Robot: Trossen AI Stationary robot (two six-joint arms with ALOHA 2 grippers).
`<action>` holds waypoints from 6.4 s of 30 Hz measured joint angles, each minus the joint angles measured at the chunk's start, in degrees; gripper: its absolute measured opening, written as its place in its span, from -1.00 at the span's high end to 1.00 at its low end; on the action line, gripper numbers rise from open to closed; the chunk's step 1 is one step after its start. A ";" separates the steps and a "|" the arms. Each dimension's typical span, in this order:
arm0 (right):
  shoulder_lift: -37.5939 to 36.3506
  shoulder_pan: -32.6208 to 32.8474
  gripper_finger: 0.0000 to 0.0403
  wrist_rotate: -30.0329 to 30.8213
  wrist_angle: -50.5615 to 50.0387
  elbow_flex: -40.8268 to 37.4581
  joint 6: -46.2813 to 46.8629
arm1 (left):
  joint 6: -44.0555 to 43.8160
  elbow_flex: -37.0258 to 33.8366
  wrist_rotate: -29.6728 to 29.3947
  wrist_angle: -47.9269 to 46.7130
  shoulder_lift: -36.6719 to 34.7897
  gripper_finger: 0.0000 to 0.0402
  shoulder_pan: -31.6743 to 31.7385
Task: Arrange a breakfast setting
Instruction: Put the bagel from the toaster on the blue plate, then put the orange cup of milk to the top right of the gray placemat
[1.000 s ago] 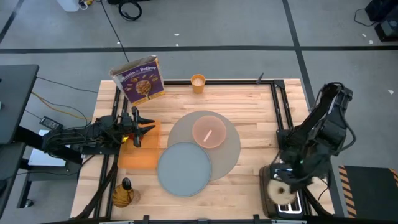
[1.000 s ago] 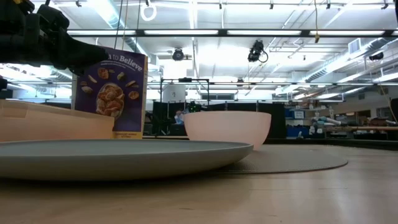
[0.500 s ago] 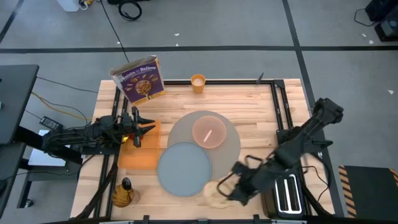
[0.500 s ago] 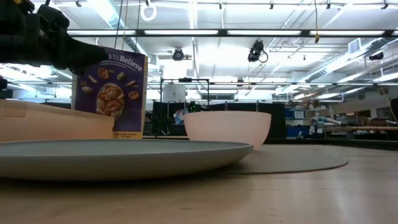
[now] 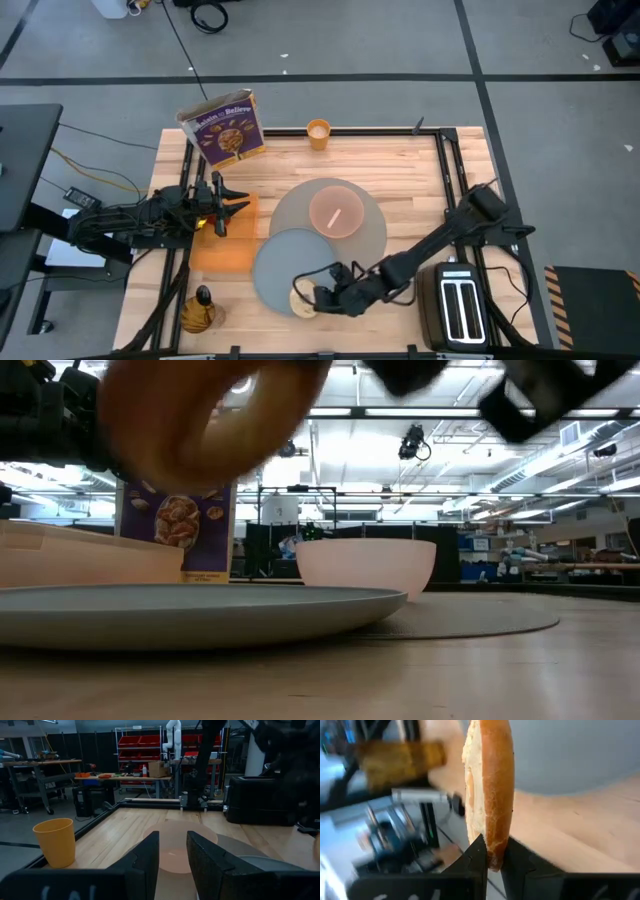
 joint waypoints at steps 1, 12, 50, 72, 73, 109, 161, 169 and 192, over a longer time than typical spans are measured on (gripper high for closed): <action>1.28 -0.26 0.79 1.69 1.11 -0.01 2.76 | 0.00 0.00 0.00 0.00 0.00 0.46 0.01; 7.73 -3.97 0.79 8.51 6.37 0.01 7.29 | 0.00 -0.02 0.00 0.04 0.02 0.46 -0.01; -15.46 -7.86 0.33 5.68 -7.72 0.01 -34.77 | 0.00 -0.02 0.00 0.46 0.02 0.46 -0.01; -24.68 -44.74 0.09 -10.87 -19.58 0.54 -105.24 | 0.00 -0.01 0.00 0.42 0.01 0.46 0.00; -23.03 -46.66 0.08 -11.60 -19.62 1.46 -107.79 | 0.00 -0.02 0.00 0.43 0.01 0.46 -0.01; 10.59 -65.18 0.29 -22.73 -35.00 29.08 -140.03 | -10.54 -0.02 -4.09 5.57 0.00 0.46 0.07; -22.60 -57.83 0.93 -18.26 -49.72 4.92 -128.62 | -37.95 -0.02 -4.46 8.41 0.02 0.46 0.05; -28.15 -49.51 0.93 -15.14 -40.09 -10.97 -122.24 | -40.54 -0.02 -4.48 10.08 0.02 0.46 0.05; -28.05 -49.02 0.92 -11.78 -36.07 -13.08 -119.91 | -41.52 -0.01 -4.50 14.09 0.04 0.46 0.05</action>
